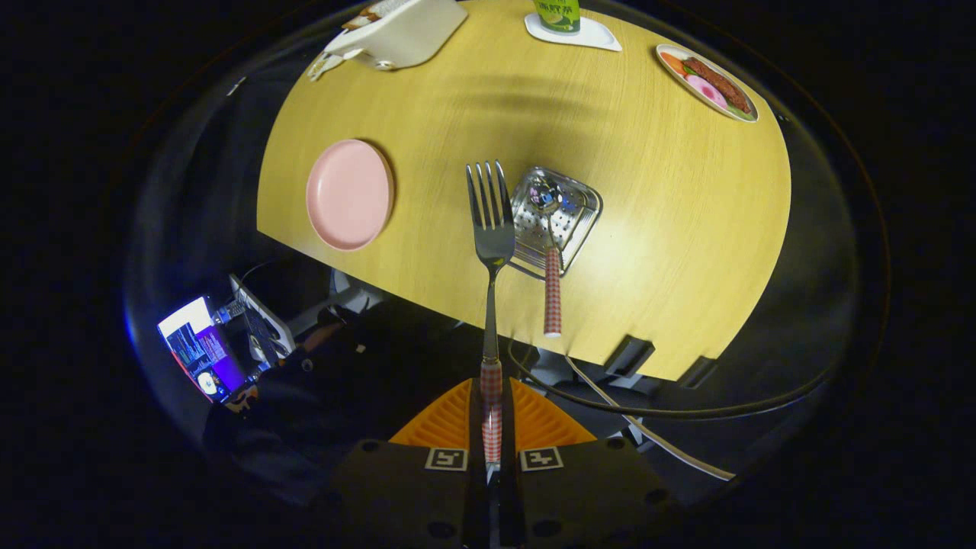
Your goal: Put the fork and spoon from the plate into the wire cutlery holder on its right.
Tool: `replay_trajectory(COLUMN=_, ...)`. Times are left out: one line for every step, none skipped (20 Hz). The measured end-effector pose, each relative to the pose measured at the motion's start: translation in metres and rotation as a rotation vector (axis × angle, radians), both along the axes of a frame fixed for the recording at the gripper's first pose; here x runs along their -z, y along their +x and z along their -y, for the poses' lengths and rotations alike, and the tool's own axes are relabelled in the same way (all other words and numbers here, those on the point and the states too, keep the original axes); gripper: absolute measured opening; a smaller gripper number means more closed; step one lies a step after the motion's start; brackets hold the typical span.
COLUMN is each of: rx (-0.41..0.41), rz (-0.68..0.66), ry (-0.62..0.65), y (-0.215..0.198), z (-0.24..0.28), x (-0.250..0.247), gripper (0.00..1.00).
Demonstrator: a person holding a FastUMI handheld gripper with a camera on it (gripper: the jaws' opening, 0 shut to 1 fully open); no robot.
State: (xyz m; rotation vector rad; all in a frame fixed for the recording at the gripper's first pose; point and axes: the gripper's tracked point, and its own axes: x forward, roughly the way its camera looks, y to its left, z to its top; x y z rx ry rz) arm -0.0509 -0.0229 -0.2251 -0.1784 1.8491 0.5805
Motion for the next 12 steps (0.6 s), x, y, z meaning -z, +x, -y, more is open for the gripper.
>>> replay_trajectory(rx=-0.018, rz=-0.035, ry=-0.032, y=0.000, z=0.005, x=0.003, gripper=0.10)
replay_trajectory(rx=-0.036, rz=-0.074, ry=-0.068, y=0.000, z=0.010, x=0.006, gripper=0.10)
replay_trajectory(rx=-0.051, rz=-0.106, ry=-0.097, y=0.003, z=0.013, x=0.009, gripper=0.10)
replay_trajectory(rx=-0.059, rz=-0.145, ry=-0.118, y=0.005, z=0.014, x=0.010, gripper=0.10)
replay_trajectory(rx=-0.060, rz=-0.179, ry=-0.137, y=0.008, z=0.013, x=0.012, gripper=0.10)
replay_trajectory(rx=-0.059, rz=-0.208, ry=-0.156, y=0.012, z=0.012, x=0.014, gripper=0.10)
replay_trajectory(rx=-0.059, rz=-0.240, ry=-0.175, y=0.014, z=0.013, x=0.015, gripper=0.10)
replay_trajectory(rx=-0.061, rz=-0.270, ry=-0.197, y=0.028, z=0.015, x=0.010, gripper=0.10)
replay_trajectory(rx=-0.067, rz=-0.296, ry=-0.217, y=0.030, z=0.015, x=0.011, gripper=0.10)
replay_trajectory(rx=-0.076, rz=-0.311, ry=-0.236, y=0.033, z=0.014, x=0.012, gripper=0.10)
replay_trajectory(rx=-0.085, rz=-0.322, ry=-0.248, y=0.036, z=0.012, x=0.015, gripper=0.10)
replay_trajectory(rx=-0.092, rz=-0.332, ry=-0.258, y=0.037, z=0.009, x=0.018, gripper=0.10)
